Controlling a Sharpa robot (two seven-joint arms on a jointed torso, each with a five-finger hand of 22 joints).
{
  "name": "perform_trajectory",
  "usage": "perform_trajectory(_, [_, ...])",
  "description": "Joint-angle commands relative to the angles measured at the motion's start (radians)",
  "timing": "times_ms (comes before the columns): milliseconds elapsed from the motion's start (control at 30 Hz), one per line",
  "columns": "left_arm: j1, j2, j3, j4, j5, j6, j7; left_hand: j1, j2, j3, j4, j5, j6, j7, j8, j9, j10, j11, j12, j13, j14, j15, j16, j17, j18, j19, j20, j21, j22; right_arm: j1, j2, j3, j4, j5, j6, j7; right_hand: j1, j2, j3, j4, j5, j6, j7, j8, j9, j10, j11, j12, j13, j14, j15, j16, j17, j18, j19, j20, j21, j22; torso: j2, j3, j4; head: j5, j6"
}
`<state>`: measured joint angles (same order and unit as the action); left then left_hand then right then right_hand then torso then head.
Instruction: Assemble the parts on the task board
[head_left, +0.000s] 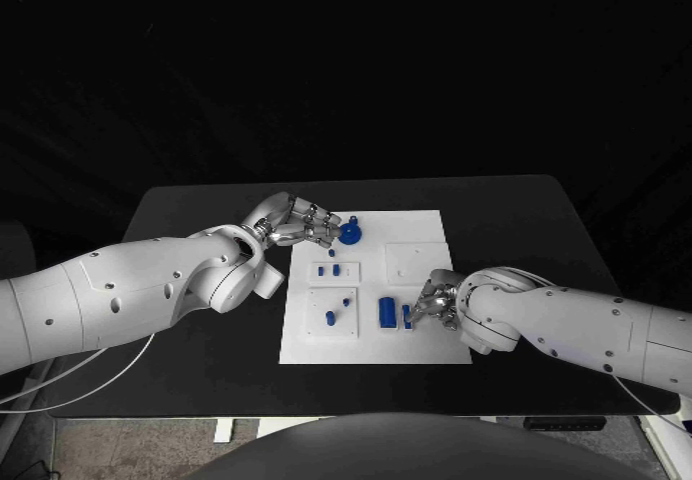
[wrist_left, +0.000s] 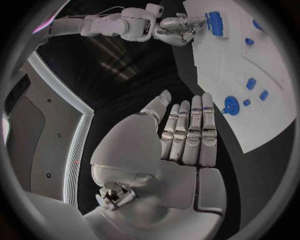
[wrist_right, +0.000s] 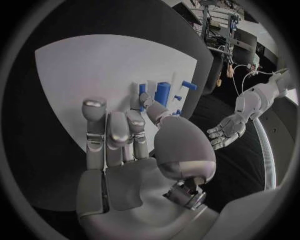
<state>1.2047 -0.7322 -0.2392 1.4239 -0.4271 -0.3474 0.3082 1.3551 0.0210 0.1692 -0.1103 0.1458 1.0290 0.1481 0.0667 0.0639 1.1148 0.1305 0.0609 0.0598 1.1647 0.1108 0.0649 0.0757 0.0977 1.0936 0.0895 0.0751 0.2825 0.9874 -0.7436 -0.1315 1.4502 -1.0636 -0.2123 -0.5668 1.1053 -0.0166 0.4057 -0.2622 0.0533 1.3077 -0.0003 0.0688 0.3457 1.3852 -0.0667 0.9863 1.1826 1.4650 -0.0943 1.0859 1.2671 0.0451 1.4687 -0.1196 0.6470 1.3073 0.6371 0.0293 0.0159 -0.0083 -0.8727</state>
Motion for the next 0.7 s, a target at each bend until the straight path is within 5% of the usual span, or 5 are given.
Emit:
perform_trajectory(33, [0.000,0.001,0.001,-0.004,0.036,0.017,-0.001,-0.001,-0.002,-0.003,0.003,-0.006,-0.009,0.000,-0.004,0.000,-0.007,0.000,-0.002,-0.001,-0.007,0.003,-0.003,0.000,-0.001,0.003,0.007,-0.002,-0.002,-0.007,-0.007,-0.005,-0.001,0.022,0.000,0.024,-0.053,-0.053,-0.056,0.054,0.022,0.006,-0.007,-0.005,-0.005,-0.019,-0.001,-0.020,-0.013,0.013,-0.007,-0.011,-0.006,-0.010,0.017,-0.005,-0.019,0.065,-0.001,0.0003,-0.0004,0.000,0.000])
perform_trajectory(233, [0.001,-0.002,0.001,-0.022,0.089,0.035,-0.002,-0.014,-0.011,-0.016,0.011,-0.018,-0.012,-0.005,-0.004,0.000,-0.009,-0.001,-0.002,0.000,-0.008,0.003,-0.003,0.000,-0.003,0.003,0.010,-0.004,-0.008,0.002,-0.029,-0.004,0.000,0.109,0.003,0.111,-0.099,-0.137,-0.271,0.249,0.139,-0.102,0.040,0.007,-0.038,-0.141,0.032,-0.225,-0.165,-0.051,0.011,-0.141,-0.085,0.009,-0.046,0.010,-0.289,-0.010,-0.003,-0.0004,-0.0028,-0.003,0.000])
perform_trajectory(367, [0.002,0.000,0.002,-0.044,0.130,0.053,0.006,-0.021,-0.017,-0.032,0.018,-0.025,-0.013,-0.010,-0.003,0.000,-0.007,-0.004,-0.002,0.000,-0.008,0.003,-0.003,0.002,-0.007,-0.001,0.013,-0.008,-0.023,0.023,-0.048,-0.002,0.008,0.153,-0.008,0.196,-0.027,-0.076,-0.549,0.324,0.231,-0.164,0.059,-0.005,-0.041,-0.194,0.054,-0.223,-0.267,-0.119,0.026,-0.277,-0.210,0.019,-0.064,0.030,-0.414,-0.097,-0.009,-0.0009,-0.0056,-0.003,0.000])
perform_trajectory(533, [0.003,0.005,0.005,-0.088,0.195,0.088,0.021,-0.023,-0.014,-0.050,0.024,-0.039,-0.009,-0.020,-0.003,0.000,0.002,-0.012,-0.001,0.000,-0.006,-0.003,-0.003,0.005,-0.018,-0.010,0.013,-0.006,-0.058,0.064,-0.066,0.003,-0.002,0.252,-0.041,0.345,-0.004,-0.055,-0.579,0.317,0.225,-0.178,0.067,-0.006,-0.035,-0.225,0.056,-0.183,-0.387,-0.149,0.035,-0.275,-0.288,0.024,-0.058,0.038,-0.478,-0.151,-0.025,-0.0015,-0.0117,-0.008,0.027])
perform_trajectory(700, [0.008,0.013,0.008,-0.152,0.278,0.115,0.032,-0.022,-0.005,-0.047,0.024,-0.037,-0.002,-0.026,-0.003,0.000,0.014,-0.018,-0.002,0.000,-0.001,-0.007,-0.003,0.006,-0.019,-0.008,0.011,-0.005,-0.071,0.099,-0.049,0.012,-0.092,0.469,-0.049,0.528,0.051,0.038,-0.593,0.229,0.224,-0.179,0.074,-0.005,-0.043,-0.253,0.071,-0.277,-0.545,-0.204,0.051,-0.372,-0.419,0.020,-0.098,0.057,-0.579,-0.257,-0.051,-0.0023,-0.0167,-0.006,0.059])
